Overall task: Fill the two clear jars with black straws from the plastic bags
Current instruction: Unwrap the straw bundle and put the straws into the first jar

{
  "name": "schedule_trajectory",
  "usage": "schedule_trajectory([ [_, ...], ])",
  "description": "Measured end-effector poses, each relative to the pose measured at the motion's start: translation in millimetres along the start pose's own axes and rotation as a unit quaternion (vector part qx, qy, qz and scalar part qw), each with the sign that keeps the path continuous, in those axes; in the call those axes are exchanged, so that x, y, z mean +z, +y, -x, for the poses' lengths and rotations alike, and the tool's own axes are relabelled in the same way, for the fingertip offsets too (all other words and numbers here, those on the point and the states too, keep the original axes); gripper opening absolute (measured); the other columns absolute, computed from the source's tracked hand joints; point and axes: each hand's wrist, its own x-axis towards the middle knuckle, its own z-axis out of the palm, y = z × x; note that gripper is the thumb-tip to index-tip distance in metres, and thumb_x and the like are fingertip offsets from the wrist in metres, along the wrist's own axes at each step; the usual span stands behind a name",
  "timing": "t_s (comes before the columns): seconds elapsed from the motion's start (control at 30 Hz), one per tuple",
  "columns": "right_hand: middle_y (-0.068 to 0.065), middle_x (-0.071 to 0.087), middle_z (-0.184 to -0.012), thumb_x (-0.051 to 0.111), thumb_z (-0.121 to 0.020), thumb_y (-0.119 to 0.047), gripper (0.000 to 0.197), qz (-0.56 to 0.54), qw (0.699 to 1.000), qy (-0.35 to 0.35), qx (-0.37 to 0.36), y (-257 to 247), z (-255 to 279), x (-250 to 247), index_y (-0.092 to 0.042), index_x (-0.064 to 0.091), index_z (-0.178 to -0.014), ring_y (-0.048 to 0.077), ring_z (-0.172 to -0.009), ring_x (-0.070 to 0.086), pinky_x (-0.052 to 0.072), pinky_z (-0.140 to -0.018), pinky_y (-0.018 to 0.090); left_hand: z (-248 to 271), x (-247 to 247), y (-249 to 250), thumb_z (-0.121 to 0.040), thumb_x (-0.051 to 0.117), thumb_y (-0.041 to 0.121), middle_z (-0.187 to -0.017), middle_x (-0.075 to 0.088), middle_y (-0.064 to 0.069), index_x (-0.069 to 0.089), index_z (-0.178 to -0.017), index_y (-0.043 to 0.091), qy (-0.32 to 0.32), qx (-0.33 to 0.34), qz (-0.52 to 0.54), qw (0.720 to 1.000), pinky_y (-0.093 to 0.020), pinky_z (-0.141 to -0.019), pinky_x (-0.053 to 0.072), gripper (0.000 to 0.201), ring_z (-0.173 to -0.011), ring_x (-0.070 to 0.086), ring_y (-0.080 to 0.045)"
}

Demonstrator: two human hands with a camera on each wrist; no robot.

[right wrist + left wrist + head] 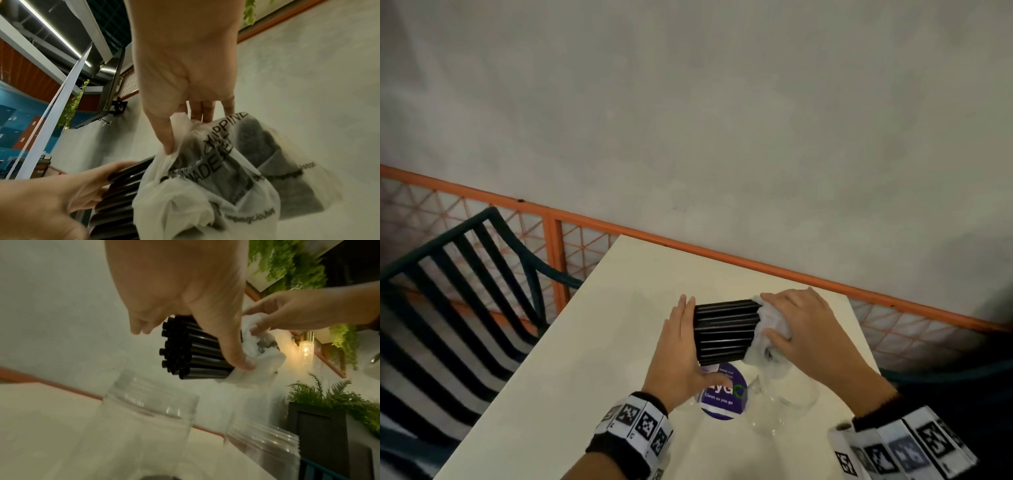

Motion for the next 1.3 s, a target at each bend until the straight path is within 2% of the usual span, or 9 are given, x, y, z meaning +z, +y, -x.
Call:
schedule_trajectory([
  [0.17,0.004,0.07,-0.102,0.078,-0.069,-0.026,0.05,0.025,0.999,-0.04,-0.022,1.7,-10.1,14.3,-0.017,0.062,-0.116,0.025,-0.097,0.064,0.041,-0.099,0.05,-1.3,30.8,-25.2,-0.05,0.075,0.062,-0.145,0.031,-0.007,0.006,-0.143,0.01,0.039,-0.005,0.007,0.999,-0.044,-0.108,0.035,0.128,-0.132,0.032,-0.025],
  [0.37,0.005,0.068,-0.104,0.076,-0.071,-0.024,0.051,0.027,0.995,-0.062,-0.078,-4.8,-25.1,12.7,-0.015,0.06,-0.119,0.025,-0.102,0.061,0.028,-0.109,0.046,0.2,38.7,-31.6,-0.063,0.073,0.052,-0.145,0.03,-0.005,0.016,-0.143,0.01,0.062,-0.006,0.066,0.996,-0.027,-0.11,0.031,0.106,-0.132,0.033,-0.015],
  [0.53,0.004,0.069,-0.104,0.079,-0.067,-0.024,0.053,0.039,0.989,-0.087,-0.116,-11.4,-37.2,3.9,-0.015,0.062,-0.117,0.025,-0.1,0.062,0.028,-0.108,0.048,4.0,47.1,-39.3,-0.072,0.06,0.055,-0.136,0.044,-0.008,0.024,-0.14,0.01,0.075,0.023,0.042,0.996,-0.038,-0.106,0.039,0.089,-0.125,0.043,-0.022],
  [0.67,0.003,0.071,-0.092,0.083,-0.055,-0.022,0.053,0.098,0.978,-0.06,-0.174,-27.0,-43.2,4.9,-0.013,0.068,-0.104,0.023,-0.089,0.067,0.04,-0.098,0.056,7.6,53.8,-44.8,-0.079,0.038,0.067,-0.151,0.025,-0.016,0.011,-0.144,0.01,0.057,-0.003,-0.016,0.998,-0.04,-0.115,0.017,0.091,-0.141,0.019,-0.033],
  [0.8,0.007,0.07,-0.102,0.075,-0.069,-0.022,0.042,0.145,0.96,-0.074,-0.228,-51.2,-42.0,17.3,-0.012,0.064,-0.108,0.026,-0.102,0.063,0.024,-0.109,0.052,10.0,53.8,-47.7,-0.068,0.002,0.083,-0.157,-0.007,-0.008,-0.004,-0.145,0.011,0.006,-0.047,-0.046,0.998,-0.038,-0.117,0.006,0.106,-0.144,-0.001,-0.027],
  [1.0,-0.002,0.061,-0.128,0.072,-0.07,-0.042,0.043,0.287,0.9,-0.146,-0.293,-77.2,-24.8,45.8,-0.03,0.064,-0.11,0.024,-0.129,0.046,0.02,-0.11,0.051,9.6,48.6,-51.2,-0.074,0.047,0.058,-0.153,0.02,0.001,0.017,-0.143,0.022,0.008,-0.028,0.103,0.994,-0.043,-0.115,0.024,0.084,-0.141,0.02,-0.013],
  [1.13,0.005,0.03,-0.152,0.076,-0.061,-0.045,0.065,0.298,0.905,-0.133,-0.274,-76.6,-11.4,58.6,-0.025,0.057,-0.12,0.031,-0.142,0.019,0.008,-0.114,0.055,7.1,27.1,-49.5,-0.071,0.064,0.033,-0.151,0.014,0.022,0.004,-0.144,0.022,0.008,0.008,0.225,0.974,-0.009,-0.106,0.027,0.095,-0.135,0.021,0.008],
  [1.2,0.006,0.033,-0.152,0.078,-0.059,-0.045,0.055,0.286,0.915,-0.11,-0.263,-75.5,-9.7,54.3,-0.027,0.062,-0.108,0.031,-0.141,0.025,0.01,-0.113,0.056,5.7,14.7,-53.1,-0.069,0.074,0.031,-0.141,0.006,0.044,-0.013,-0.141,0.033,0.001,-0.003,0.258,0.966,-0.001,-0.097,0.029,0.112,-0.126,0.024,0.02],
  [1.3,0.009,0.045,-0.144,0.079,-0.061,-0.042,0.042,0.246,0.934,-0.096,-0.24,-69.5,-6.5,46.1,-0.03,0.066,-0.098,0.03,-0.134,0.04,0.023,-0.109,0.055,2.8,-1.0,-59.2,-0.072,0.076,0.022,-0.138,0.009,0.039,-0.013,-0.135,0.049,0.018,-0.013,0.244,0.97,-0.001,-0.091,0.036,0.112,-0.117,0.035,0.02],
])
